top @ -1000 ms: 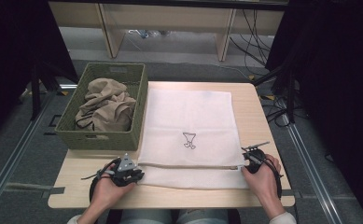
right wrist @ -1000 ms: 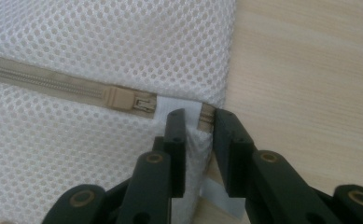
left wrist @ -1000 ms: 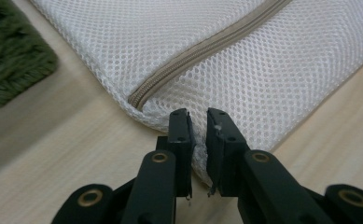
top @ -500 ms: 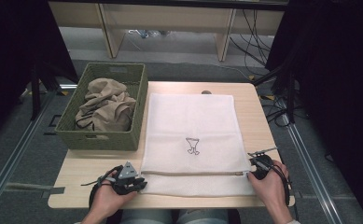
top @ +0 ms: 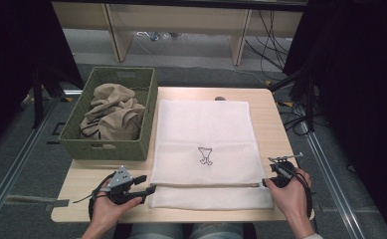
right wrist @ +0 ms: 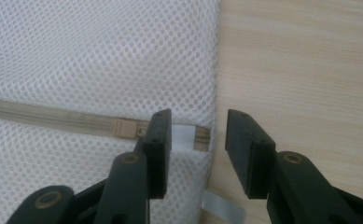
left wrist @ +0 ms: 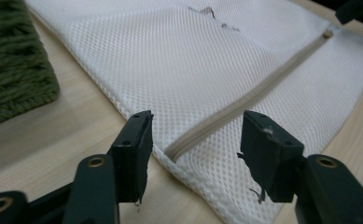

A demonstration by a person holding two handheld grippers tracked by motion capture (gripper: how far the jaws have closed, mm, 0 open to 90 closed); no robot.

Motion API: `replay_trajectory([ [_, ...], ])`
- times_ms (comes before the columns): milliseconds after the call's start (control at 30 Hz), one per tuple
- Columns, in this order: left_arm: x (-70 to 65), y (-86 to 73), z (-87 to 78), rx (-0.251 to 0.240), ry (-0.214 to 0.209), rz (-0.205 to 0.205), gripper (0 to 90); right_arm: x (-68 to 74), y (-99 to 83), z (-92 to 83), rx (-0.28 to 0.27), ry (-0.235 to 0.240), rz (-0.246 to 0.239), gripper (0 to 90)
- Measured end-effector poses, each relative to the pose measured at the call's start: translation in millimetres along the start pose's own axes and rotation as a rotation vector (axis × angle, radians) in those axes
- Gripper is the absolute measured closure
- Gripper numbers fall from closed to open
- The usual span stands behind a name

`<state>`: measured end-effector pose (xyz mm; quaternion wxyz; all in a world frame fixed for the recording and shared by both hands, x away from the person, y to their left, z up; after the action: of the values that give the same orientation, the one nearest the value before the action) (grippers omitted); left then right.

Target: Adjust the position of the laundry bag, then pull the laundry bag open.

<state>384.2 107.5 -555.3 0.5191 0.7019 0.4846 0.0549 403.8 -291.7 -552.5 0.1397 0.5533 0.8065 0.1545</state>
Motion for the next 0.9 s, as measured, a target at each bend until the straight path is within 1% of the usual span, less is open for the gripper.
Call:
replay_trajectory([
  [33,0.2,1.4,0.0,-0.015,0.003,-0.01,39.6,-4.8,1.1,1.2,-0.016,0.011,-0.07,61.8],
  [100,1.6,2.1,0.1,-0.018,-0.002,-0.003,36.7,-6.5,1.8,1.4,-0.03,0.01,-0.069,61.8],
  [133,2.3,1.5,0.4,-0.02,0.002,-0.028,35.6,-5.9,1.0,1.2,-0.017,0.019,-0.066,61.8],
  [167,4.3,1.4,0.1,-0.016,0.002,-0.013,35.3,-6.0,1.5,0.9,-0.02,0.015,-0.062,61.7],
  [200,5.3,1.0,0.0,-0.016,0.007,-0.02,35.0,-5.6,1.9,-0.5,-0.028,0.033,-0.074,61.1],
  [233,4.3,1.7,0.8,-0.025,-0.008,-0.031,35.0,-6.4,1.9,-1.3,-0.026,0.025,-0.077,60.9],
  [267,5.0,2.5,0.4,-0.03,-0.002,-0.035,34.9,-5.0,2.2,-2.2,-0.024,0.044,-0.076,60.8],
  [300,4.1,3.1,0.7,-0.037,-0.006,-0.038,34.9,-5.5,2.8,-2.8,-0.018,0.031,-0.068,60.9],
  [333,4.5,2.9,0.3,-0.034,-0.001,-0.033,34.9,-5.6,3.7,-2.8,-0.021,0.026,-0.066,61.2],
  [367,4.3,2.6,0.5,-0.034,0.001,-0.032,34.9,-4.9,2.8,-2.5,-0.003,0.029,-0.065,61.4],
  [400,4.5,2.2,1.0,-0.032,0.003,-0.029,34.9,-4.9,2.8,-2.5,-0.003,0.029,-0.065,61.4],
  [433,4.4,2.1,2.0,-0.032,0.004,-0.028,33.5,-4.6,1.6,-2.1,0.022,0.036,-0.061,61.6],
  [467,4.0,2.9,3.4,-0.038,0.009,-0.035,33.3,-4.0,1.5,-2.4,0.027,0.059,-0.071,61.4],
  [500,4.0,2.9,3.4,-0.038,0.009,-0.035,32.7,-6.4,1.7,-2.1,0.027,0.048,-0.088,61.4],
  [533,4.2,3.8,4.2,-0.038,0.008,-0.028,32.2,-7.4,1.2,-2.3,0.037,0.052,-0.087,61.6],
  [567,5.5,4.8,5.0,-0.048,0.023,-0.028,32.1,-4.8,-1.6,-3.9,0.074,0.065,-0.043,61.8],
  [600,5.5,4.8,5.0,-0.048,0.023,-0.028,32.0,-4.8,-1.6,-3.9,0.074,0.065,-0.043,61.8],
  [633,6.5,4.6,4.7,-0.052,0.033,-0.023,32.0,-6.1,-5.9,-6.4,0.113,0.084,-0.02,62.5],
  [667,7.7,4.4,4.3,-0.052,0.036,-0.006,32.1,-6.2,-7.4,-7.3,0.129,0.093,-0.007,62.9],
  [700,8.2,4.4,4.3,-0.054,0.04,-0.005,32.1,-6.2,-7.4,-7.3,0.129,0.093,-0.007,62.9],
  [733,8.7,4.4,4.5,-0.057,0.045,-0.001,32.1,-6.8,-8.3,-6.7,0.141,0.093,0.004,62.4],
  [767,9.2,4.3,4.7,-0.056,0.049,0.005,32.2,-6.1,-10.8,-6.9,0.173,0.106,0.024,60.8],
  [800,9.4,4.1,5.0,-0.056,0.05,0.006,32.3,-7.9,-11.2,-4.6,0.177,0.114,0.012,61.4],
  [833,9.6,3.7,5.7,-0.054,0.043,0.009,32.4,-9.3,-9.2,-4.4,0.167,0.117,0.012,62.1],
  [867,10.7,2.1,5.9,-0.05,0.05,-0.001,32.5,-11.5,-8.1,-2.8,0.175,0.113,-0.001,62.6],
  [900,10.7,2.1,5.9,-0.05,0.05,-0.001,32.5,-11.5,-8.1,-2.8,0.175,0.113,-0.001,62.6],
])
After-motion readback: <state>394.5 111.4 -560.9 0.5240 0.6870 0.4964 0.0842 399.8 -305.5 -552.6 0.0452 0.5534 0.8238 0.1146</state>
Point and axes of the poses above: each handheld gripper's, and its own axes: z roughly forward along the jaws, y roughly out of its top, x roughly to its left, the point moved 10 cm from there along z, roughly forward along the jaws, and after that the axes turned 15 degrees about -z, right-handed, at the moved point
